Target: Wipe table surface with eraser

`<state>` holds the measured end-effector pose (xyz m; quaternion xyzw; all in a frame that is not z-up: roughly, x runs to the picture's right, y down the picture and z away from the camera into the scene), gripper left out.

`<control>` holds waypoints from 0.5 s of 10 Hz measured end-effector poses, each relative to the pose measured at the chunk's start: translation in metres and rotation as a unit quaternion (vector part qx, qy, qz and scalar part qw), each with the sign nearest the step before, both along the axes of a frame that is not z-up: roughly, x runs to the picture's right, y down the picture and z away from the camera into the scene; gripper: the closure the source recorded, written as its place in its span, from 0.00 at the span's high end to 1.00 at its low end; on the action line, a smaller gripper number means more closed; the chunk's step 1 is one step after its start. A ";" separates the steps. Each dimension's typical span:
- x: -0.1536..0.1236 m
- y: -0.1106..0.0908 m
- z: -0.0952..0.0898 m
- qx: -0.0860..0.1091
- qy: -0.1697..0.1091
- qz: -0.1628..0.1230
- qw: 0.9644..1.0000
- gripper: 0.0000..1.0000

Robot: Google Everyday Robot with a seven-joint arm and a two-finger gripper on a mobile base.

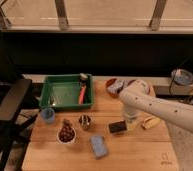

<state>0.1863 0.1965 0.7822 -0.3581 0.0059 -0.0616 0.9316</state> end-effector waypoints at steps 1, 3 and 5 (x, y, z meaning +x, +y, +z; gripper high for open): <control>0.001 0.001 0.003 -0.003 0.002 0.001 1.000 0.00; 0.001 -0.001 0.015 -0.009 0.006 0.000 1.000 0.00; -0.002 -0.005 0.025 -0.012 0.002 -0.005 1.000 0.00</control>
